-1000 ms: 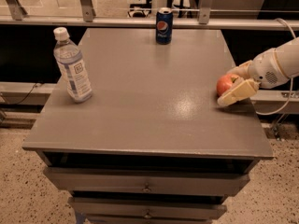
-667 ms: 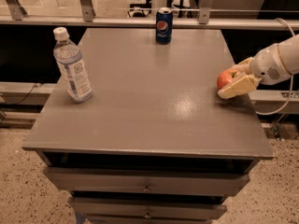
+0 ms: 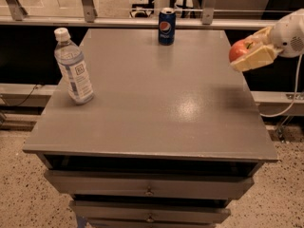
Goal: Move apple near pepsi can
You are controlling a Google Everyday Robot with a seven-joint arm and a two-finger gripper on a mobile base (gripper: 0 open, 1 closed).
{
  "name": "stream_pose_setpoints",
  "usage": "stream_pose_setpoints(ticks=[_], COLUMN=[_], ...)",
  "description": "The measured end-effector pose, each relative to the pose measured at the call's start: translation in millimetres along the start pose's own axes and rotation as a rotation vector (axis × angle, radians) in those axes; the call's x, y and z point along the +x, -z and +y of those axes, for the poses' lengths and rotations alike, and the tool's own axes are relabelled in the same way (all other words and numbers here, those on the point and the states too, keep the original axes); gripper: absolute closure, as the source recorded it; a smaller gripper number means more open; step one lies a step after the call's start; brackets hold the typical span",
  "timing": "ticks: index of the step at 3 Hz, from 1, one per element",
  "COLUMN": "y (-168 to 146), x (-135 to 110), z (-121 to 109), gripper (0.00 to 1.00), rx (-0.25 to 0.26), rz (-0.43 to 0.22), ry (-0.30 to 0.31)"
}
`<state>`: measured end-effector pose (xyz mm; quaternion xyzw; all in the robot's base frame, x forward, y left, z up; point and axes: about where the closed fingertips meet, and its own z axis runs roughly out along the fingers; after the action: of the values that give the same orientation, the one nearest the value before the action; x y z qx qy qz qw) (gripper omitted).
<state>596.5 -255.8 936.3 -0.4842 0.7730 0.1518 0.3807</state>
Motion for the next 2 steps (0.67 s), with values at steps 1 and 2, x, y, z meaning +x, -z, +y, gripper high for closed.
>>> stream_pose_setpoints(ticks=[1, 2], y=[7, -6], x=[-8, -23], z=[-5, -22], gripper=[1.0, 1.0], rx=[0.017, 0.047], rz=[-0.012, -0.049], ry=[0.012, 0.01])
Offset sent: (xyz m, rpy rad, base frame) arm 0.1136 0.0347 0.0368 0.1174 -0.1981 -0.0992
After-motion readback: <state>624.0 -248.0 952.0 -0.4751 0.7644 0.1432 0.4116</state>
